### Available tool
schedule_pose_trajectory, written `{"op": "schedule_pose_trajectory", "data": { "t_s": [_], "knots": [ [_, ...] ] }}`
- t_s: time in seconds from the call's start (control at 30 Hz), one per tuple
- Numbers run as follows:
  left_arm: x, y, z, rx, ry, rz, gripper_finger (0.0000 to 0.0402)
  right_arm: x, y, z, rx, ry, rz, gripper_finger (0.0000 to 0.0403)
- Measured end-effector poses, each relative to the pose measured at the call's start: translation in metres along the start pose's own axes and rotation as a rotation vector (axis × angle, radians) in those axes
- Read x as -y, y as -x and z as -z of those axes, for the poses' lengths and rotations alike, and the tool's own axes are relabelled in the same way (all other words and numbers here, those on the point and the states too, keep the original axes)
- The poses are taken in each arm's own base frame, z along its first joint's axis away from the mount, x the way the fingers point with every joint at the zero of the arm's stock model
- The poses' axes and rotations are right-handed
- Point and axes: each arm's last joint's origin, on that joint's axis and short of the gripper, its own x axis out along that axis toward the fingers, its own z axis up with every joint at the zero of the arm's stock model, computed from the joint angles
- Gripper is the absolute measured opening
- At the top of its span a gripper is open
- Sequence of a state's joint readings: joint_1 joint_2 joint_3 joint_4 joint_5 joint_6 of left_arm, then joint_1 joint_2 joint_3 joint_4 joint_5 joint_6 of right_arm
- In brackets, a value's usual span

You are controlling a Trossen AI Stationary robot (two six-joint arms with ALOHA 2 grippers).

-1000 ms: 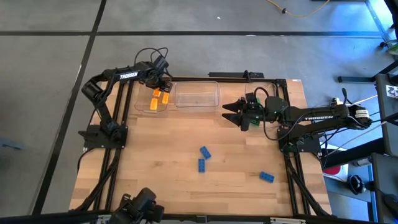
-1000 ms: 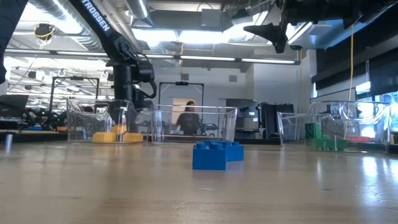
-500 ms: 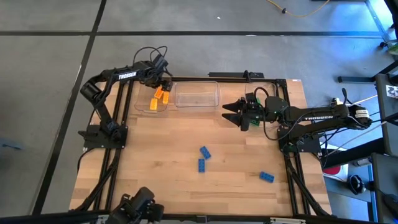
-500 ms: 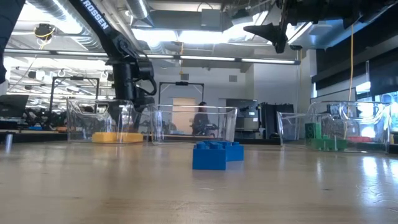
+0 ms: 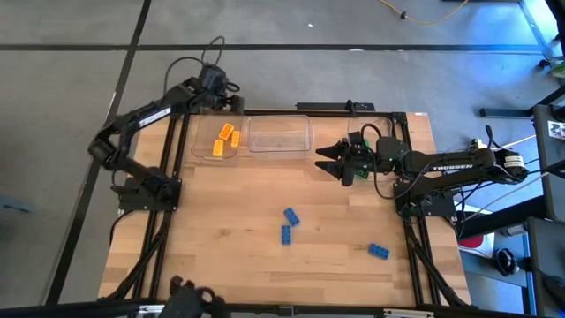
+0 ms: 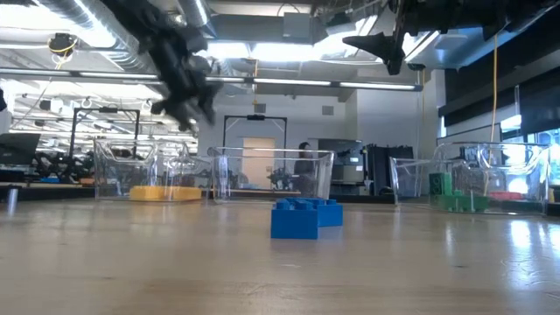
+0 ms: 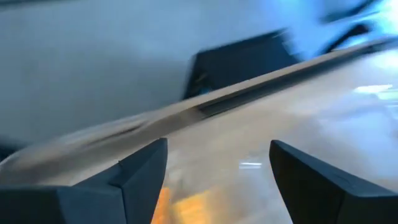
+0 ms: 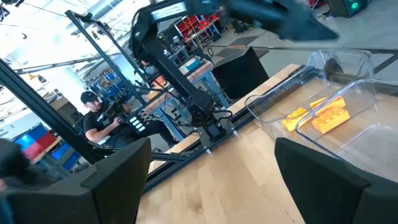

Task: Sort & place blocks by color
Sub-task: Put the bottom right blue game piece into the center transparent bin

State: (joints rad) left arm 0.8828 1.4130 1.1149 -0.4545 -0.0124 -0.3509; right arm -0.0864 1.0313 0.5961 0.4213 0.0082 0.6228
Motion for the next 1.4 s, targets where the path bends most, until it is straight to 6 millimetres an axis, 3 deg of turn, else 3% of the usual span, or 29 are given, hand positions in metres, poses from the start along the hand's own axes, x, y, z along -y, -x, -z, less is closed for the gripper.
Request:
{"op": "schedule_pose_trajectory", "data": {
  "t_s": [0.13,0.23,0.4,0.63,0.77,1.03,1.4],
  "knots": [
    [0.035,0.04,0.0,0.144,-0.09,0.175,0.0273,0.0,0.0,0.0,0.0,-0.025,-0.001,0.0343],
    [0.06,0.064,0.014,0.262,-0.137,0.327,0.0273,0.0,0.0,0.0,-0.004,-0.024,-0.005,0.0343],
    [0.084,0.085,0.06,0.409,-0.115,0.616,0.0273,-0.001,0.0,0.001,-0.036,-0.019,-0.049,0.0343],
    [0.096,0.112,0.115,0.529,-0.103,0.967,0.0269,-0.003,0.0,0.002,-0.072,0.01,-0.103,0.0343],
    [0.095,0.124,0.124,0.541,-0.129,1.013,0.0262,-0.003,0.0,0.001,-0.062,0.078,-0.109,0.0343],
    [0.1,0.13,0.132,0.663,-0.417,0.974,0.026,-0.004,0.0,0.001,-0.045,0.215,-0.117,0.0343],
    [0.102,0.133,0.136,0.712,-0.533,0.96,0.026,-0.005,0.0,-0.003,0.007,0.214,-0.096,0.0343]
  ]
}}
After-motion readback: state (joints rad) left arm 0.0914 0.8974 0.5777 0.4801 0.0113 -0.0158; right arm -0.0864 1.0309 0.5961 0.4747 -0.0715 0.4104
